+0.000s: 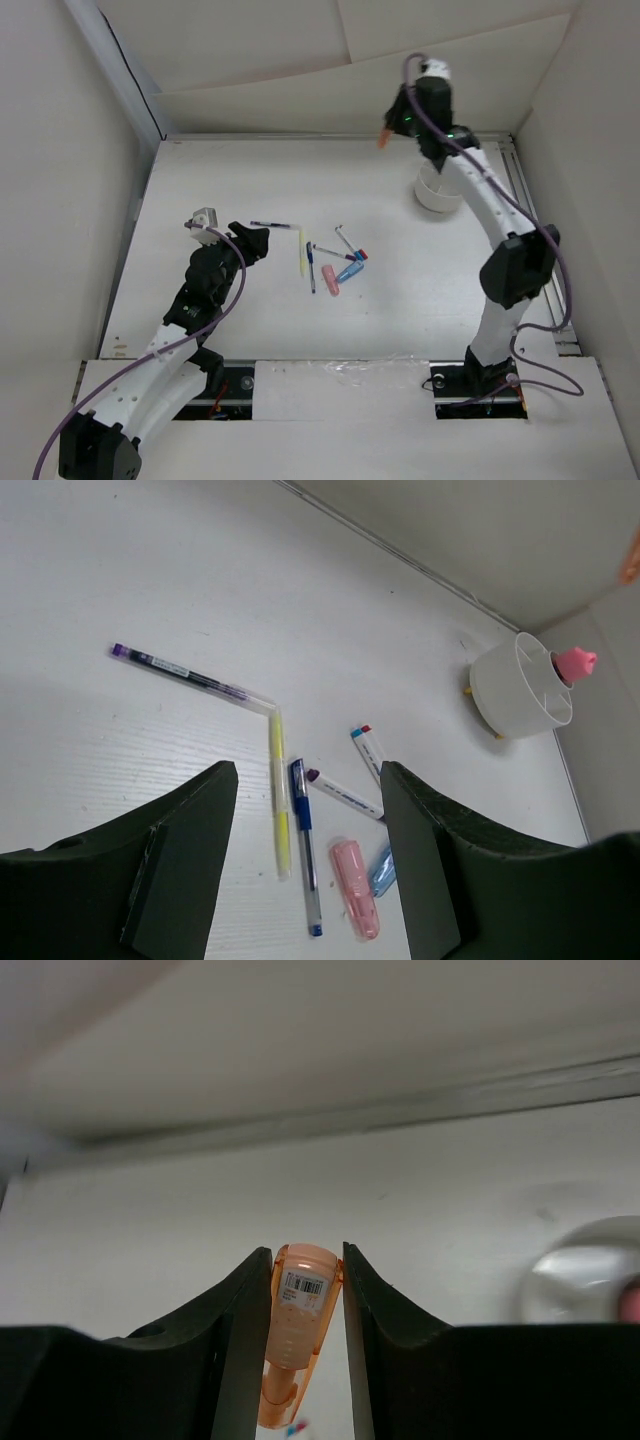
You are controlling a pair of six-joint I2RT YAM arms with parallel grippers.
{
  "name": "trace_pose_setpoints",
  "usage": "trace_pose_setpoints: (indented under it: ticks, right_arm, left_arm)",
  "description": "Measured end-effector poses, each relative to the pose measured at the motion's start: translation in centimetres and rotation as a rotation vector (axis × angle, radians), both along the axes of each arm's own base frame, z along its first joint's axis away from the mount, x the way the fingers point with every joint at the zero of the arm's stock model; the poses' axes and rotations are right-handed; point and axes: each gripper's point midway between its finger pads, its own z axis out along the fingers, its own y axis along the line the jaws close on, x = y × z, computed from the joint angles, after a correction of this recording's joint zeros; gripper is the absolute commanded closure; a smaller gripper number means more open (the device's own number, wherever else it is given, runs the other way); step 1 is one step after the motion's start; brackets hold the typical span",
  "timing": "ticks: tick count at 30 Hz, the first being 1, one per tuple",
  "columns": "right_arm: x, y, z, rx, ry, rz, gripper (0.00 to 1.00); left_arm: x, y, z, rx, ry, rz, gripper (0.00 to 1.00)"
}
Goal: Sort the stationery into containers
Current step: Place the stationery in the storage box.
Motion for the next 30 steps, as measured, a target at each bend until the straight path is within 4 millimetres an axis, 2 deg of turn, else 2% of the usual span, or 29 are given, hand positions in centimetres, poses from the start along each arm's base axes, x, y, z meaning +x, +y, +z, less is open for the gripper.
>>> trace_pose_setpoints:
  ticks: [2, 3, 6, 8, 10, 14, 17, 24, 30]
  right_arm:
    - [1.6, -7.4, 3.4, 0.056, -0.075, -0.172, 0.80]
    - [2.3, -11.8, 4.7, 0.079, -0.107, -0.277, 0.80]
    - [3.1, -22.0, 6.1, 0.120, -0.158, -0.525, 0.80]
    - [2.9, -27.1, 5.6, 0.124, -0.161, -0.660, 0.80]
    - [2.6, -30.4, 4.7, 0.119, -0.152, -0.760, 0.80]
    - [2.8, -33.7, 2.5, 0.093, -0.127, -0.877, 0.80]
    - [3.3, -34.6, 0.1, 0.058, -0.090, -0.922, 0.81]
    - [4.5, -35.4, -6.6, -0.022, 0.027, -0.964, 0.81]
    - [4.2, -34.8, -8.5, -0.096, 0.060, -0.986, 0.81]
  left_arm:
    - [0.0, 0.0, 0.0, -0.001, -0.001, -0.002, 0.44]
    - [0.0, 0.0, 0.1, -0.001, -0.002, -0.003, 0.44]
    - [-0.1, -0.1, 0.2, -0.003, -0.005, -0.008, 0.44]
    - [-0.1, -0.1, 0.2, -0.003, -0.005, -0.009, 0.44]
    - [-0.1, -0.1, 0.2, -0.004, -0.005, -0.010, 0.44]
    - [-0.1, -0.2, 0.2, -0.005, -0.005, -0.015, 0.44]
    - [-0.2, -0.3, 0.2, -0.005, -0.005, -0.017, 0.44]
    - [-0.2, -0.3, 0.2, -0.005, -0.005, -0.017, 0.44]
    - [-0.1, -0.3, 0.0, -0.003, 0.001, -0.018, 0.44]
